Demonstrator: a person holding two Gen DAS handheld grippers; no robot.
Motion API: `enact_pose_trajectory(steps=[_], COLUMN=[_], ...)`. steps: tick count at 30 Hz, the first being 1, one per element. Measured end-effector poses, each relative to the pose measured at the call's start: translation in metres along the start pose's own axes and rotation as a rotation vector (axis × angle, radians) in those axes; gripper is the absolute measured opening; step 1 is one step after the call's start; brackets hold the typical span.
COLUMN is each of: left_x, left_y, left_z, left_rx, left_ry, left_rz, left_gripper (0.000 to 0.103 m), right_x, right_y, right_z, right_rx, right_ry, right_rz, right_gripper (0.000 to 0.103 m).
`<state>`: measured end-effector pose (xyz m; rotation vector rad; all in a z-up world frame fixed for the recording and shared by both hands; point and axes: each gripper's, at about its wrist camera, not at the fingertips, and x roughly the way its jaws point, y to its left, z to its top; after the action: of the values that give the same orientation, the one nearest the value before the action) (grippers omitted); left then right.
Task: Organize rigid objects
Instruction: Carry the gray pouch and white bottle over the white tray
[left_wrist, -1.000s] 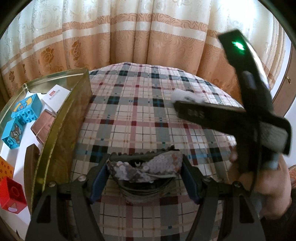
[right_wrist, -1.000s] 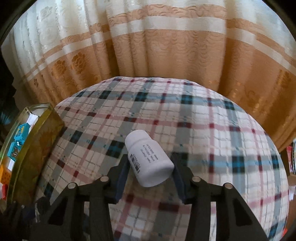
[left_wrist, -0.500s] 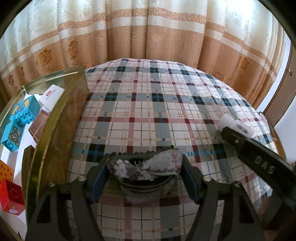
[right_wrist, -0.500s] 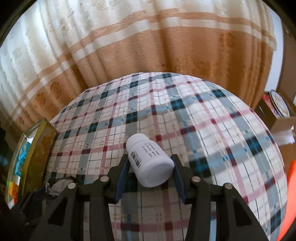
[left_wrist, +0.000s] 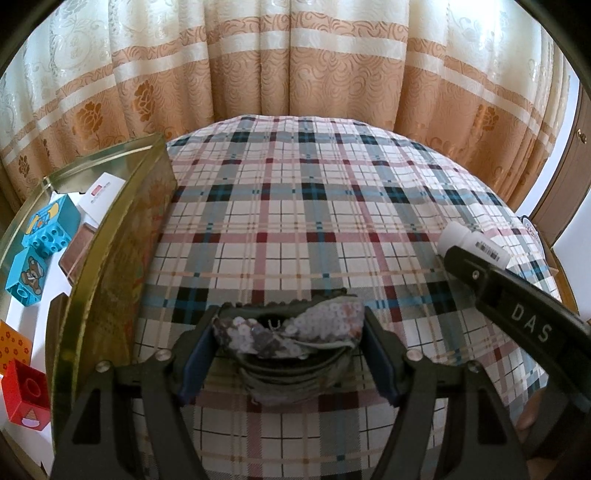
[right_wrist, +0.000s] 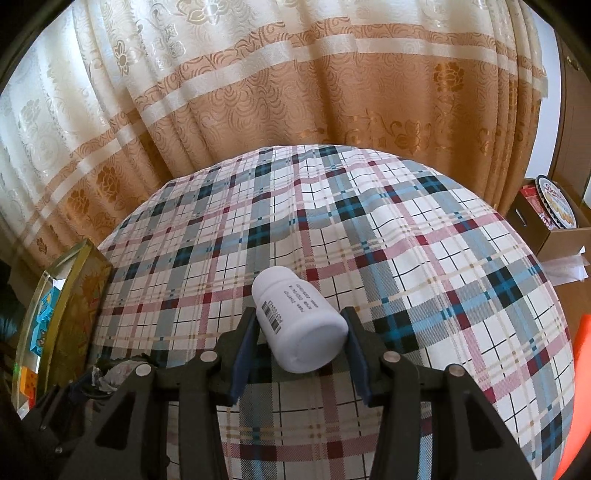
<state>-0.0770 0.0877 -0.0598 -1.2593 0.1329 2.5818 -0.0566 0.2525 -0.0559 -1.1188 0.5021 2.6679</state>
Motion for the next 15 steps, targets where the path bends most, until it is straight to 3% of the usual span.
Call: enact_pose_trajectory(steps=[15], left_x=[-0.006], left_y=[-0.017], left_z=[-0.006], left_rx=[0.083], left_ry=[-0.022], left_rz=[0.026], left_gripper=[0.073], right_x=[0.0], right_y=[-0.001], right_z=[0.0], right_rx=[0.006], right_ry=[-0.001], right_rz=[0.007], right_gripper=[0.048])
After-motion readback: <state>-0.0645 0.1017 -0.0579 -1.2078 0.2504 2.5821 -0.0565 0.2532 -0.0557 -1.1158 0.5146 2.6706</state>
